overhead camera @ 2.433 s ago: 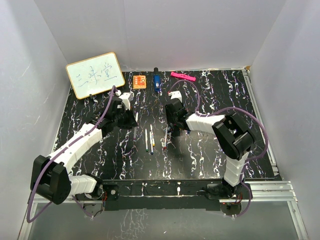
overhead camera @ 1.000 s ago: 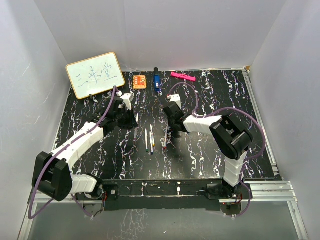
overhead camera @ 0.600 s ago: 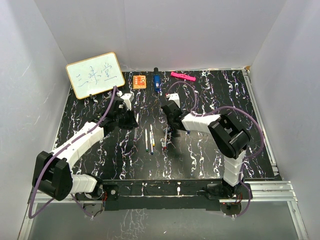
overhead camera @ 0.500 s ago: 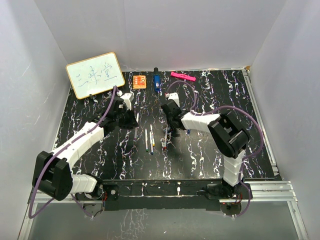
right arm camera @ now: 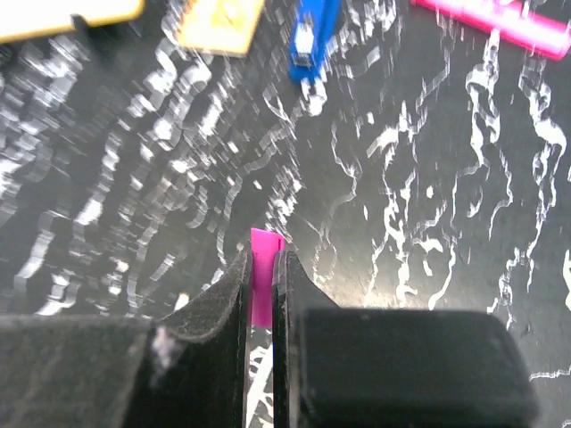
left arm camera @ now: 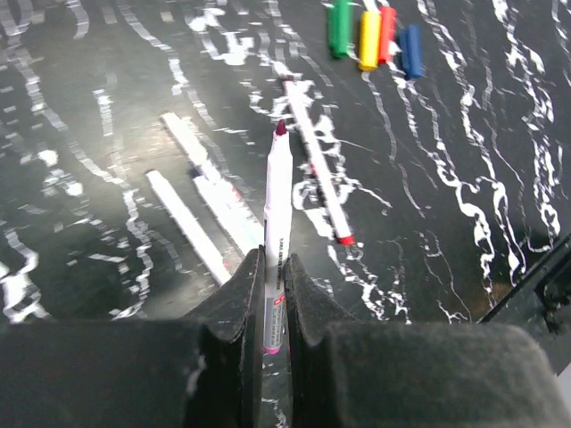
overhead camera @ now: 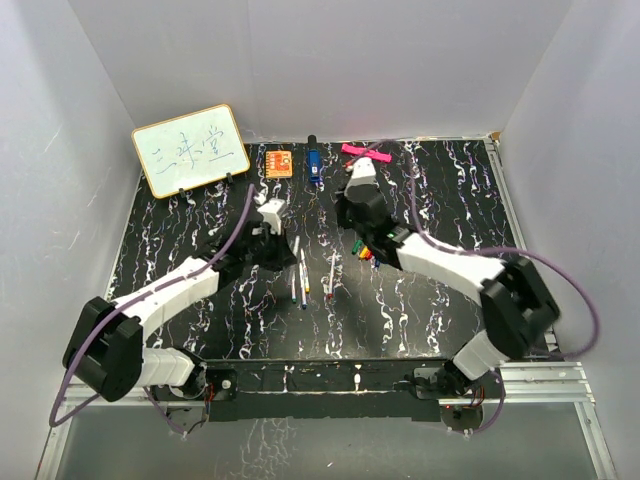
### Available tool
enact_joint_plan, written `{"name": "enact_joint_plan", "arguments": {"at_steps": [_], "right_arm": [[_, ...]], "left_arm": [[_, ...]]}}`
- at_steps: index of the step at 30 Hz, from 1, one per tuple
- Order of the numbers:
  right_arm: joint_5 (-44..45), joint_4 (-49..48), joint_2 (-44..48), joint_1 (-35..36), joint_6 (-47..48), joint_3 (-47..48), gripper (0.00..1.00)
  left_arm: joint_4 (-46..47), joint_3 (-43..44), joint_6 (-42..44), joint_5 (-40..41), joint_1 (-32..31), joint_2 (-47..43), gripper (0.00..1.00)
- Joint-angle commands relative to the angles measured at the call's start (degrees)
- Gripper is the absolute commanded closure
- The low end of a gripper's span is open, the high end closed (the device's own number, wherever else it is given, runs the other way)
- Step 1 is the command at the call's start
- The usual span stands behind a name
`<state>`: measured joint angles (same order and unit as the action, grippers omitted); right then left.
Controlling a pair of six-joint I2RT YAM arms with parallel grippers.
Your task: Insert the pens into the pen caps
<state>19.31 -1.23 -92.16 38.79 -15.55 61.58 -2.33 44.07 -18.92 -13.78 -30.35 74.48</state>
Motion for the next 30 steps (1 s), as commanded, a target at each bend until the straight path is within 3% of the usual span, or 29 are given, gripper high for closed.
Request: {"name": "enact_joint_plan", "arguments": {"at_steps": [1,5,16,30], "right_arm": [[-5.26,-23.98,12.67,-0.35,1.52,-11.29,1.00],[-6.88,-38.02,20.44,-0.55,0.31,-21.59,1.00],[-13.96,-56.43,26.73,-0.66,-7.69,-33.35,1.00],[-18.17,-66.20,26.20,-0.69,-10.20,-36.62,1.00]], "left_arm": [[11.21,-2.00,-0.93,0.78,-5.52,-2.09,1.00],[16.69,-3.60,-3.26,0.44,-7.24,-2.33,1.00],[32.47,-6.38,-10.15,-1.51,-11.82,-3.25,1.00],[37.59,-3.98,-14.79,-5.88,-14.00,1.55,1.00]]}}
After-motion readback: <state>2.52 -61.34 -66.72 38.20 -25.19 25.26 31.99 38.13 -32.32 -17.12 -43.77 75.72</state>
